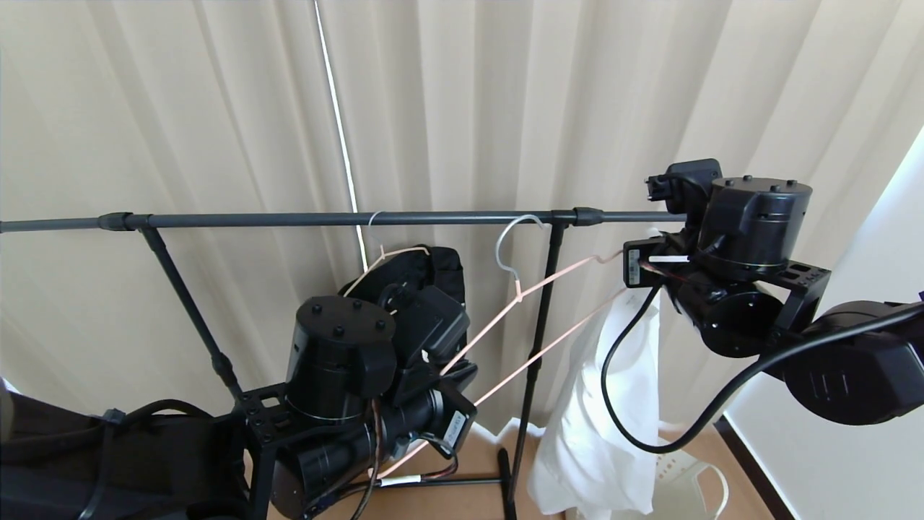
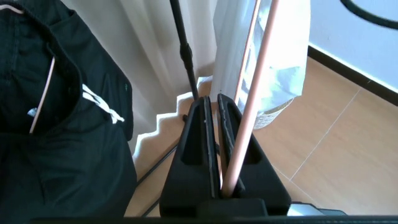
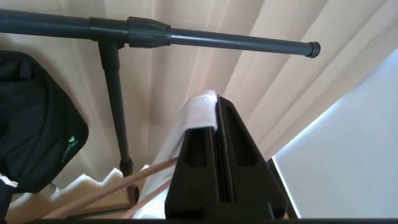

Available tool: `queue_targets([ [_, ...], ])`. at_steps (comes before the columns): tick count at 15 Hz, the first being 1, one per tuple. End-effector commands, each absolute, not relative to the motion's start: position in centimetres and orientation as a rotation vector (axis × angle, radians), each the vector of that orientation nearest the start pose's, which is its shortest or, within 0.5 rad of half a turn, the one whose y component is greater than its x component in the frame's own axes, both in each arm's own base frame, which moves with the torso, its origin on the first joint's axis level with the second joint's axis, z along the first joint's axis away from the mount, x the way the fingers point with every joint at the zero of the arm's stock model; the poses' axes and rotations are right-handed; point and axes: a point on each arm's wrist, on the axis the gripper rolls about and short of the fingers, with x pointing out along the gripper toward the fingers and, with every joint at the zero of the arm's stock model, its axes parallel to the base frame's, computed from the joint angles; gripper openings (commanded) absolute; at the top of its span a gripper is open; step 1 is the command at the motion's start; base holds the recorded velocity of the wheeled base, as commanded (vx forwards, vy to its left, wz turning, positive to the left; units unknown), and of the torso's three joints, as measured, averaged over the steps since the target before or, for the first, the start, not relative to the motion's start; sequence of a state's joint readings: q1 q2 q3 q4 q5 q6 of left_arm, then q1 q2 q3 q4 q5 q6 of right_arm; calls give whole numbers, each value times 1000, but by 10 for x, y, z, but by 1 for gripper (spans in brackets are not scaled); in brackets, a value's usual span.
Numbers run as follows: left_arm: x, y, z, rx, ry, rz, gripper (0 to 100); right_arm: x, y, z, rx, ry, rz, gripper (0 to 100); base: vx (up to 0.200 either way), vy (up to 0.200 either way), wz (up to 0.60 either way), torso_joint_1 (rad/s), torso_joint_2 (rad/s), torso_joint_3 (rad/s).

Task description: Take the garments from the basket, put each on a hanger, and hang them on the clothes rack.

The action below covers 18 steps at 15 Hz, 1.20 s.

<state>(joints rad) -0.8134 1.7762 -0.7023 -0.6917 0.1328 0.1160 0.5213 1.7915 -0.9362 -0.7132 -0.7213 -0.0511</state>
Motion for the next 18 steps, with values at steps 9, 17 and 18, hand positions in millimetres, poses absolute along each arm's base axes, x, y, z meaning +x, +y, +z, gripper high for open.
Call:
queue_targets([
  [9,218,-224,136,281,314,-683,0,275,172,195,-162,62,-115,0,0,0,0,0,0,0],
  [17,219,-226,132,285,324,-682,0,247,193,200,-151,42,-8,0,0,0,0,0,0,0],
  [18,219,-226,131,287,328,-682,0,244,196,202,-147,36,8,0,0,0,0,0,0,0],
])
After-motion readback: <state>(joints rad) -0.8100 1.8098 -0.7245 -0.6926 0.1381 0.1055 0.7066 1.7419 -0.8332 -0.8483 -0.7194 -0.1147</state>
